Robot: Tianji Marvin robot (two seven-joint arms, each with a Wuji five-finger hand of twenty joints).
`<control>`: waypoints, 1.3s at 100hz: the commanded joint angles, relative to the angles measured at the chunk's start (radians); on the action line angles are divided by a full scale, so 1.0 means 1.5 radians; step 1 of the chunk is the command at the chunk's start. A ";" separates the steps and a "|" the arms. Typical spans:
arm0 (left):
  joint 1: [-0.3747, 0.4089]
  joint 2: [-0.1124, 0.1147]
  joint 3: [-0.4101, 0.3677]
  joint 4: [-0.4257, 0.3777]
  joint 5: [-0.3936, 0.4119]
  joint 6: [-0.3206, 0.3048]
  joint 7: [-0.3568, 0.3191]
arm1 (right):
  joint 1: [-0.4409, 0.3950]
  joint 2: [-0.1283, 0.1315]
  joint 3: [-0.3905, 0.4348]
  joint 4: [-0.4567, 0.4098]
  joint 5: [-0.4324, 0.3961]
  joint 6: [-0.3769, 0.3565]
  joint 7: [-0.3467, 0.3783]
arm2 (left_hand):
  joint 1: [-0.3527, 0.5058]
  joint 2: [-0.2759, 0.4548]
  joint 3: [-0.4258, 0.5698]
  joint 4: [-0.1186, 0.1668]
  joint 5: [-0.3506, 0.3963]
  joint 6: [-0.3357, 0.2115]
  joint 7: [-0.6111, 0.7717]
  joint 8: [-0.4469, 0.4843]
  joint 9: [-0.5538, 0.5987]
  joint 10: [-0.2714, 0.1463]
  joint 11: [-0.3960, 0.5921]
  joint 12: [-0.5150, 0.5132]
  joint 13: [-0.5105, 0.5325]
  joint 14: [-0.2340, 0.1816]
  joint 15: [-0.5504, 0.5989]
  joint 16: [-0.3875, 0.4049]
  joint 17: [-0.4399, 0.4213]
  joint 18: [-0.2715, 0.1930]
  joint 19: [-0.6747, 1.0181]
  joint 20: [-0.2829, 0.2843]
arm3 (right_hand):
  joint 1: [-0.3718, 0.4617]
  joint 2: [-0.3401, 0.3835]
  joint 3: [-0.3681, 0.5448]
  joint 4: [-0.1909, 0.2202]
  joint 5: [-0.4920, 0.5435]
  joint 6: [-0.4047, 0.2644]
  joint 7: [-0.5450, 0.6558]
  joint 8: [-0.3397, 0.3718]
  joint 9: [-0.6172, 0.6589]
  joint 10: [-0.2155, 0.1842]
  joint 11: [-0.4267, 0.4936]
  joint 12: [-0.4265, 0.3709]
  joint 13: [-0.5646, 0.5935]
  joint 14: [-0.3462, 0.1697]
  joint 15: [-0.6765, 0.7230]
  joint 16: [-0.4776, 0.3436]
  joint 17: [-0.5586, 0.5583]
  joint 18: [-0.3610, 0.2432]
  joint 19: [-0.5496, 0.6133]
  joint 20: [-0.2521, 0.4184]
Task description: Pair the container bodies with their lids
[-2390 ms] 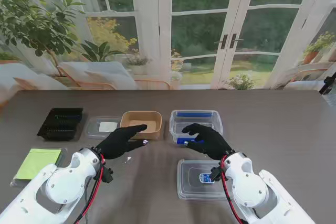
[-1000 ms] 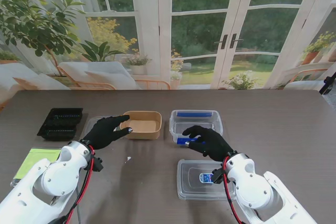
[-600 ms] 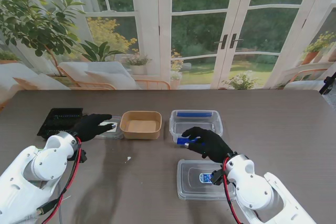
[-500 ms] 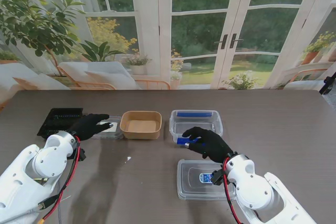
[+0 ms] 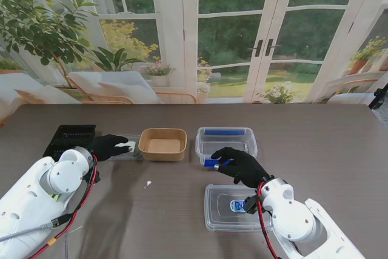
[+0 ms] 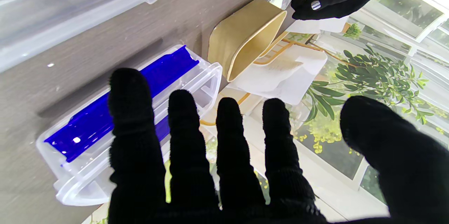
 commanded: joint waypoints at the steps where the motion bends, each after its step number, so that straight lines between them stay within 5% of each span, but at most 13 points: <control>1: -0.005 -0.001 0.005 0.008 0.000 0.004 -0.016 | 0.000 -0.003 -0.004 0.002 0.000 0.000 0.008 | 0.015 0.019 -0.003 0.013 0.013 -0.008 0.001 0.003 0.007 -0.008 -0.001 0.000 -0.004 -0.007 -0.005 0.001 -0.008 -0.018 -0.015 -0.006 | -0.013 0.020 -0.006 -0.001 0.007 0.000 -0.004 -0.007 0.017 0.007 -0.010 -0.006 0.008 0.002 -0.005 -0.003 -0.346 0.001 -0.011 -0.008; 52: -0.036 -0.005 0.055 0.071 -0.017 0.012 -0.004 | 0.002 -0.002 -0.006 0.004 0.001 0.008 0.014 | 0.015 0.021 -0.002 0.013 0.013 -0.006 0.001 0.003 0.010 -0.005 0.000 0.001 0.000 -0.005 -0.002 0.002 -0.005 -0.017 -0.013 -0.007 | -0.010 0.025 -0.004 -0.001 0.012 0.005 -0.002 -0.009 0.021 0.012 -0.012 -0.006 0.010 0.003 -0.006 -0.003 -0.345 0.002 -0.010 -0.010; 130: 0.041 0.013 0.015 -0.008 0.031 0.022 -0.067 | 0.005 -0.004 -0.008 0.010 0.016 0.015 0.014 | 0.015 0.024 -0.002 0.013 0.017 -0.004 0.002 0.003 0.027 -0.001 0.003 0.006 0.010 -0.001 0.002 0.005 0.003 -0.014 -0.010 -0.005 | -0.008 0.029 -0.003 -0.001 0.016 0.009 -0.001 -0.011 0.024 0.018 -0.011 -0.006 0.011 0.006 -0.006 -0.003 -0.344 0.002 -0.009 -0.011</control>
